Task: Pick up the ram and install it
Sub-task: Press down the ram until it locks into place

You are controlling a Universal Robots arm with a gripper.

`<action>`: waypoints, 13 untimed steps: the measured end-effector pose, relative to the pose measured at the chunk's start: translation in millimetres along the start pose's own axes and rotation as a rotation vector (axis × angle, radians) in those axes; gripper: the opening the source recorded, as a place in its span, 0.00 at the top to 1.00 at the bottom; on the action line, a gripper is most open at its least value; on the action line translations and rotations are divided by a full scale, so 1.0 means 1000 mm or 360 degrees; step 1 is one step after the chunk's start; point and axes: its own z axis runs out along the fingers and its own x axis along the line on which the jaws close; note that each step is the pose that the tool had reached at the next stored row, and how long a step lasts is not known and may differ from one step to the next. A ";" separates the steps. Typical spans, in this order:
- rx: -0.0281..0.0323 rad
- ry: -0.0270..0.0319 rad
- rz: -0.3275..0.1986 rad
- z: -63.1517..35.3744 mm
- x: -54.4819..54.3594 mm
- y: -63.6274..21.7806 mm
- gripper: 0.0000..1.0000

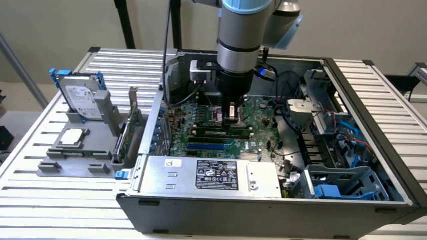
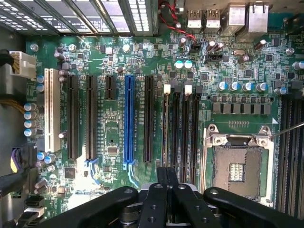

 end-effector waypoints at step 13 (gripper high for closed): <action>-0.00034 0.00000 0.0000 -0.0072 0.000 0.0002 0.89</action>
